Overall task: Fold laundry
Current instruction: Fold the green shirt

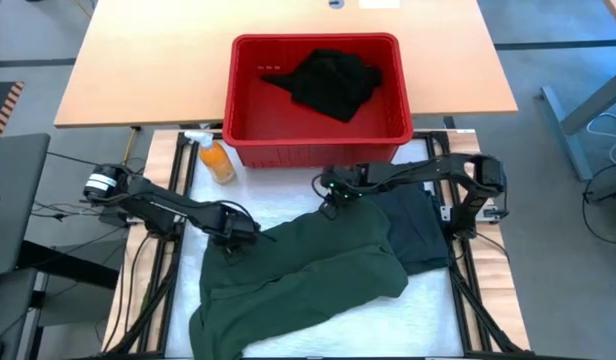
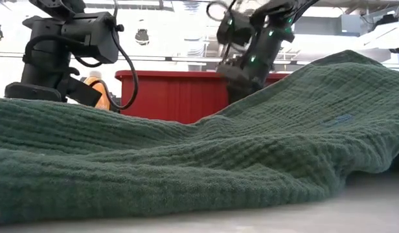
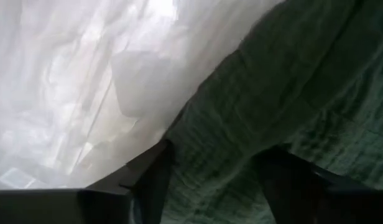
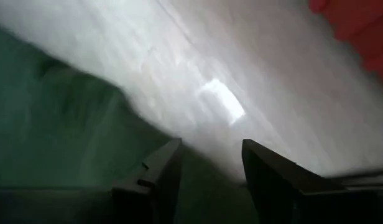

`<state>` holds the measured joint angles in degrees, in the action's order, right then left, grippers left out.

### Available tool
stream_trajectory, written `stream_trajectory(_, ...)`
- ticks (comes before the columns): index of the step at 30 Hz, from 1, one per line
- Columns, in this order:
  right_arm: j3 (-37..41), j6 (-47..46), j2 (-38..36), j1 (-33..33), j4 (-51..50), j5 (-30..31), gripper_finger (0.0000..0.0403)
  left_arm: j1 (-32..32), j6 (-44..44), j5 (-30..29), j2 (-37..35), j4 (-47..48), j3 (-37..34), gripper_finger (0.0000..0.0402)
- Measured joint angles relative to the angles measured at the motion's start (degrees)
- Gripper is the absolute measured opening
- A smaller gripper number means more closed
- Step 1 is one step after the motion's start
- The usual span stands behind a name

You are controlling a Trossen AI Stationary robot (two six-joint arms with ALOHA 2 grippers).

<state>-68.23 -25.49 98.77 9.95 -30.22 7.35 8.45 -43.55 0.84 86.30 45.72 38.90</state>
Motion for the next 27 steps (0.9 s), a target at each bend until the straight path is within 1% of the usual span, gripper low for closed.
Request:
stream_trajectory(3,0.05,-0.06,2.56,0.14,-1.16,-0.22,0.0224,0.06,0.07,-2.18,-1.0,1.45,0.97,0.0172)
stream_trajectory(7,0.03,-0.04,5.55,0.05,-2.15,-0.18,0.0255,-0.09,-0.35,-4.83,-3.48,1.48,1.44,0.0103)
stream_trajectory(9,-0.04,0.08,7.25,-0.05,-3.32,-0.72,0.026,-0.11,-0.6,-4.57,-3.93,1.49,1.47,0.0065)
stream_trajectory(11,-0.04,0.04,8.6,-0.23,-4.44,-1.26,0.0254,-0.09,-0.66,-4.3,-3.89,1.81,1.48,0.0026)
stream_trajectory(12,-0.11,0.02,9.02,-0.36,-4.94,-1.41,0.0244,0.02,-0.8,-4.15,-3.93,1.98,1.48,0.0014)
stream_trajectory(14,-0.15,0.24,9.16,-0.75,-5.43,-1.67,0.0207,0.11,-1.57,-3.92,-3.93,1.98,1.51,0.0007)
stream_trajectory(16,-0.15,0.62,9.03,-1.17,-5.05,-1.67,0.0146,0.11,-1.71,-3.66,-3.96,2.09,1.53,0.0005)
stream_trajectory(19,-0.66,2.52,7.19,-1.35,-5.19,-1.6,0.0038,0.09,-1.73,-2.95,-4.0,2.14,1.59,0.0002)
stream_trajectory(20,-1.04,2.92,6.12,-1.4,-5.21,-1.33,0.0025,0.1,-1.73,-2.71,-4.02,2.14,1.61,0.0002)
stream_trajectory(22,-1.78,2.86,3.75,-1.72,-5.16,1.03,0.0028,0.11,-1.73,-2.42,-4.24,2.25,1.64,0.0001)
stream_trajectory(24,-2.46,2.96,0.69,-2.13,-4.59,4.87,0.0037,0.11,-1.71,-2.02,-5.14,2.27,1.67,0.0001)
stream_trajectory(27,-2.57,4.91,-4.52,-2.53,-5.75,8.52,0.0032,0.11,-2.12,-2.53,-7.85,3.1,1.72,0.0001)
